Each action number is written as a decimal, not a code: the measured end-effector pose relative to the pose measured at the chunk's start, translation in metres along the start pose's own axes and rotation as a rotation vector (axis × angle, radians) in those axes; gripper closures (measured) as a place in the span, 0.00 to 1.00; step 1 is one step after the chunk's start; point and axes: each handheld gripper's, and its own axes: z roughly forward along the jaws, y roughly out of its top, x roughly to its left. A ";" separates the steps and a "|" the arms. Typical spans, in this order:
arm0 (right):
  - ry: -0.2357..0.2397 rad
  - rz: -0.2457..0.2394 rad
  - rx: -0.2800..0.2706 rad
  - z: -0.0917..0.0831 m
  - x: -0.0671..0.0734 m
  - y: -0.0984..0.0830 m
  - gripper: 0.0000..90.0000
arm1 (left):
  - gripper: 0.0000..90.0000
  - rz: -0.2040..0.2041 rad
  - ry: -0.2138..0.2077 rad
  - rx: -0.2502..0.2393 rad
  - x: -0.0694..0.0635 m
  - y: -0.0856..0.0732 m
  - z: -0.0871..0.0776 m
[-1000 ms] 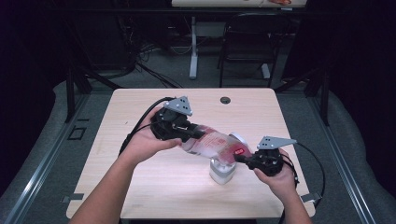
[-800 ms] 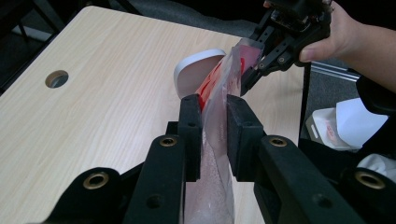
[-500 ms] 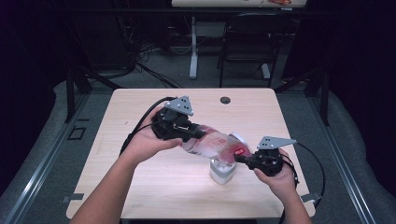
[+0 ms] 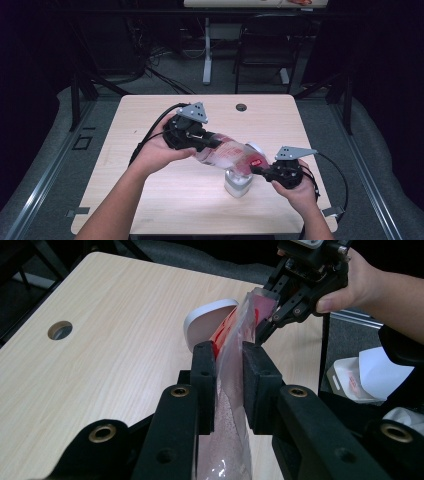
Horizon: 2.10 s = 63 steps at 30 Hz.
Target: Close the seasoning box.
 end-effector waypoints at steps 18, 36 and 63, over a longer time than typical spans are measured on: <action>0.001 0.002 0.000 0.001 0.000 0.000 1.00 | 0.86 0.000 -0.002 -0.006 -0.001 0.001 0.000; 0.003 -0.002 0.007 0.001 0.000 0.000 1.00 | 0.86 0.003 -0.002 -0.008 -0.002 0.003 0.000; -0.001 -0.009 0.012 0.001 0.001 0.000 1.00 | 0.86 0.005 -0.004 -0.014 -0.002 0.004 0.000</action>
